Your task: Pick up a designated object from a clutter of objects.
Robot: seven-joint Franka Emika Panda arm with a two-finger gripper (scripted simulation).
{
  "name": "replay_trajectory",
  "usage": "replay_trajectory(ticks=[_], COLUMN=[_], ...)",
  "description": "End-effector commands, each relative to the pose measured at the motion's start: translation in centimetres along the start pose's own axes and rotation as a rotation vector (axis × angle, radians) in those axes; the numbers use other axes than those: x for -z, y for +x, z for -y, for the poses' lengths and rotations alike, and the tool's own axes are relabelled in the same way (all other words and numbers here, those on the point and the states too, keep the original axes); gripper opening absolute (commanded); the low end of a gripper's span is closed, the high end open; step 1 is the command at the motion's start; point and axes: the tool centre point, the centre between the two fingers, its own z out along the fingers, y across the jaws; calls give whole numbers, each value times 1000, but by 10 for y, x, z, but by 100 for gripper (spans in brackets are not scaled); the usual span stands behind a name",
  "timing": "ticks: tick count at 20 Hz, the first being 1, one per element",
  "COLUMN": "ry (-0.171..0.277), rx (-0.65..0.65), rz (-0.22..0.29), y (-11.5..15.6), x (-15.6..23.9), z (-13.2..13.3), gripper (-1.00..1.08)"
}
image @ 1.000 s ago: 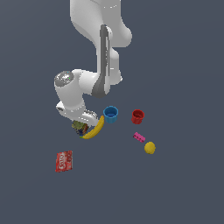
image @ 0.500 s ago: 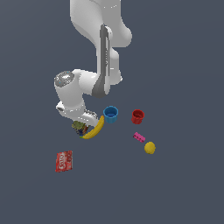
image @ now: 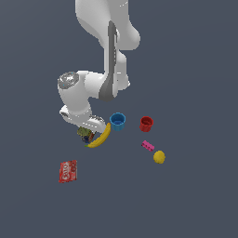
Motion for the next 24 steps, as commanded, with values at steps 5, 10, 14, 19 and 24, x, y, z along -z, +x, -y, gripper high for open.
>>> replay_trajectory(ticks=[5, 10, 14, 19, 24], ry=[-1, -2, -3, -3, -3], rx=[0, -1, -1, -1, -1], rz=[-5, -5, -5, -5, -5], y=[4, 7, 11, 15, 20], x=[41, 86, 127, 178, 228], z=[17, 37, 56, 79, 102], gripper=[-100, -100, -100, -100, -100])
